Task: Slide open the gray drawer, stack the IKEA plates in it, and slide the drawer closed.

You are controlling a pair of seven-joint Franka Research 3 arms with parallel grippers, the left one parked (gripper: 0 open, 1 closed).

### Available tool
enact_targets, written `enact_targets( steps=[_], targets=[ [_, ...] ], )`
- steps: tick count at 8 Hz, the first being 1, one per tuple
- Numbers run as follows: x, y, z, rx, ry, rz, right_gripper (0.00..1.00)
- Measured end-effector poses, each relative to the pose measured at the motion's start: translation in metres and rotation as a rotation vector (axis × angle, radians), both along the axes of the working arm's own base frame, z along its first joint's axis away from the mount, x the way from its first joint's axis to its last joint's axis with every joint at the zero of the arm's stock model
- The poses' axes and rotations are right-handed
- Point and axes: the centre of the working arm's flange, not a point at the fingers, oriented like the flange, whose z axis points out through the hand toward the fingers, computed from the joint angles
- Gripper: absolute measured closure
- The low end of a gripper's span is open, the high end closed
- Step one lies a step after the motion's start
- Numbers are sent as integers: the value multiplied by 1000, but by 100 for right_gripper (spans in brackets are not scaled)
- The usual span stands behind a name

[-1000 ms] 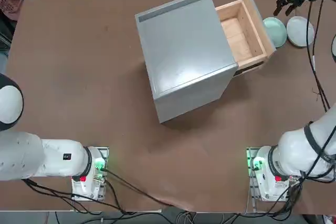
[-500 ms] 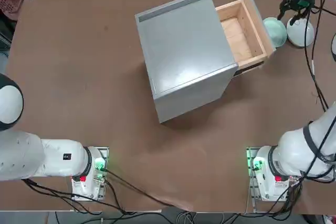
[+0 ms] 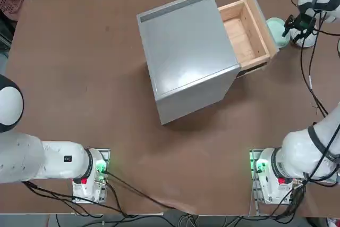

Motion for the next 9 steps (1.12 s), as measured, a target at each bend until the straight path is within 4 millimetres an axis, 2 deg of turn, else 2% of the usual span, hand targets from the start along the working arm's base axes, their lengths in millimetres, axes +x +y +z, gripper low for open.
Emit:
enact_targets(
  steps=[4,6,8,9],
  targets=[
    [-6,-11,-31,-5,3,-35,32],
    [-5,-13,-39,-9,-5,-42,37],
    [-5,-13,-44,-14,-13,-46,53],
    [-4,-13,-44,-14,-16,-46,67]
  ],
)
